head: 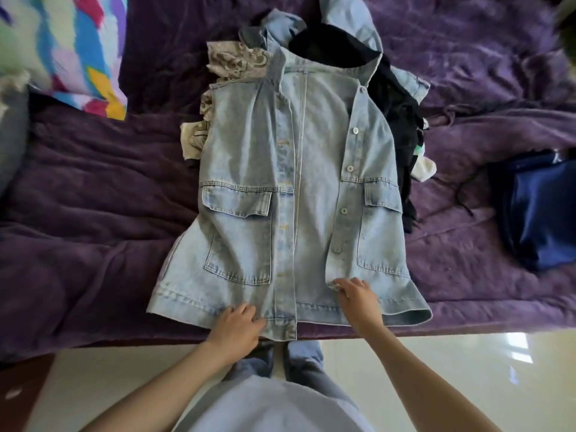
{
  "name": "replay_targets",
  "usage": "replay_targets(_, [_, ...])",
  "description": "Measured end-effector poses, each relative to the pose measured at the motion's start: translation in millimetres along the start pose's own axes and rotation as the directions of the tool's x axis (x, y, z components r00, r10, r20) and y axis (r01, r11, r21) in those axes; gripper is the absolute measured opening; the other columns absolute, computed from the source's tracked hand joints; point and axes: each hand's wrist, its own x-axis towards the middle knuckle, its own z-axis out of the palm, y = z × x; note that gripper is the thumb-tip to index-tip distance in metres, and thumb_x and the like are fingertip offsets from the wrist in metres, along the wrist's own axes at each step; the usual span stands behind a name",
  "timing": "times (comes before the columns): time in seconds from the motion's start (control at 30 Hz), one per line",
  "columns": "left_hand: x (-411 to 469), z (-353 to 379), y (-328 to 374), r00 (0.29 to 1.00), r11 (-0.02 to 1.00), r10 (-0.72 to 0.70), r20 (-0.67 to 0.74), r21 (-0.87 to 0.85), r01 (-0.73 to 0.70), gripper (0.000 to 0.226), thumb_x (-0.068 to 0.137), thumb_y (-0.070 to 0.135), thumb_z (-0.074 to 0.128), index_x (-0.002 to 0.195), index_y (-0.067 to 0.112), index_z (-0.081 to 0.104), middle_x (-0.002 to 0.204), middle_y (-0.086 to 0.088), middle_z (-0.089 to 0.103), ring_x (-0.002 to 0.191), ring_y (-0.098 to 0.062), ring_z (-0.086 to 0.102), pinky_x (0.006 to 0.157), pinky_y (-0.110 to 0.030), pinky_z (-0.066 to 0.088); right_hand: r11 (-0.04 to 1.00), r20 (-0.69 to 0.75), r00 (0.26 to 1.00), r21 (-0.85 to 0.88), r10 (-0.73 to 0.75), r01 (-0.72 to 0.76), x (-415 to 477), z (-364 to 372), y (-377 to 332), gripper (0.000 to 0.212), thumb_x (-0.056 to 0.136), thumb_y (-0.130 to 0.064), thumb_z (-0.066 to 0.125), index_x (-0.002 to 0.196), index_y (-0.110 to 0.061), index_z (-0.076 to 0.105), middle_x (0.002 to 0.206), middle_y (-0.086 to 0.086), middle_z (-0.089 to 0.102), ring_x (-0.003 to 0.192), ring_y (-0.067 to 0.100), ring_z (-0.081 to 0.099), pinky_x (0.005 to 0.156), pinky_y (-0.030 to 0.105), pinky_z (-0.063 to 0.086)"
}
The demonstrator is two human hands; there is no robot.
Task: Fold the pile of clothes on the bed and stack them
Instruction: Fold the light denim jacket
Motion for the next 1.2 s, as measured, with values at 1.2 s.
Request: replay_targets(1.2, [160.6, -196.6, -217.9, 0.661, 0.353, -0.75, -0.03, -0.863, 0.361, 0.043, 0.092, 0.021, 0.05, 0.135, 0.013, 0.045, 0.117, -0.004, 0.057, 0.098, -0.017, 0.055, 0.084, -0.038, 0.048, 0.807, 0.025, 0.996, 0.585, 0.088, -0.086, 341.8, -162.1, -196.3, 0.06, 0.092, -0.022, 0.055, 0.144, -0.01, 0.027, 0.139, 0.01, 0.045, 0.069, 0.019, 0.059, 0.081, 0.039, 0.053])
